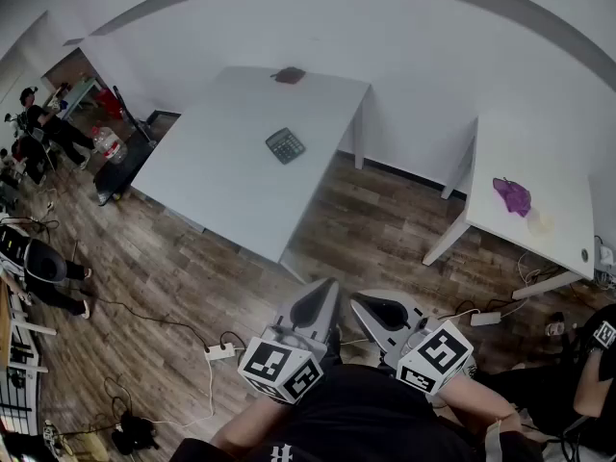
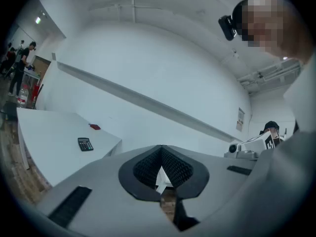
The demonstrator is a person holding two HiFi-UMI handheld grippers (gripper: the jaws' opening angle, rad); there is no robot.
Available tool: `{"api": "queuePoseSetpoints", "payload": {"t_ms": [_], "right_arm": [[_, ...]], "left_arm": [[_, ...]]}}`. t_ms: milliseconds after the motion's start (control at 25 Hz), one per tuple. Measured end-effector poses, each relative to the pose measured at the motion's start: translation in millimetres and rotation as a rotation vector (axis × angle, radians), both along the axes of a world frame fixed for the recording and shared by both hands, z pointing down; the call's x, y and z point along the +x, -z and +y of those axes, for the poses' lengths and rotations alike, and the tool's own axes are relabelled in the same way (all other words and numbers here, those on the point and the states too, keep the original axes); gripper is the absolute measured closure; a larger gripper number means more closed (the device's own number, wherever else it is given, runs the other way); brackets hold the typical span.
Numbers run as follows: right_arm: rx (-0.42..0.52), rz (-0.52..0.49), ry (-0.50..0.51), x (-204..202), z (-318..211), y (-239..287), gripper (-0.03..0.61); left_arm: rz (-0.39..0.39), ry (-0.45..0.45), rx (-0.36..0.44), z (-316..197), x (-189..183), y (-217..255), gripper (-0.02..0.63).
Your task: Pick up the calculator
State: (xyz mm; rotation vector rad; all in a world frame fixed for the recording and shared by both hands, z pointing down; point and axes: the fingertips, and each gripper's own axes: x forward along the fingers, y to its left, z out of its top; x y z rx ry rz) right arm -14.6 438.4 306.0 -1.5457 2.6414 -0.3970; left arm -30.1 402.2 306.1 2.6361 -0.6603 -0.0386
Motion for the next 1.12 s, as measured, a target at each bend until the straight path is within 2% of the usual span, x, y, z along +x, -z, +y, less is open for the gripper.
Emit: {"api": "queuePoseSetpoints", "payload": {"t_ms": [240,480,760,960,1120], "right_arm": [[-0.028,-0.007,0.001,6,-60,-7,0.566],[-0.084,-0.023,-0.004,11,-144,-14,0.566],[-0.125,-0.047,0.058,2,-246,-20,0.566],[-0.117,0.011,0.101,1,-293,-25,0.566],[-0.124,-0.006,0.168,13,-337,-38,0.565]], "left_arm": [[0.009,-0.003,-0.002,-62,8,-3,0.607],[0.010,-0.008,-0.018,-144,10,-7,0.607],[0.031,-0.010,-0.028,-242,2,-7,0.607],[0.038,0.004,-0.037,-279,-9,-8,0.607],[0.027,0.027,-0.045,-310,-8,-19,0.607]]}}
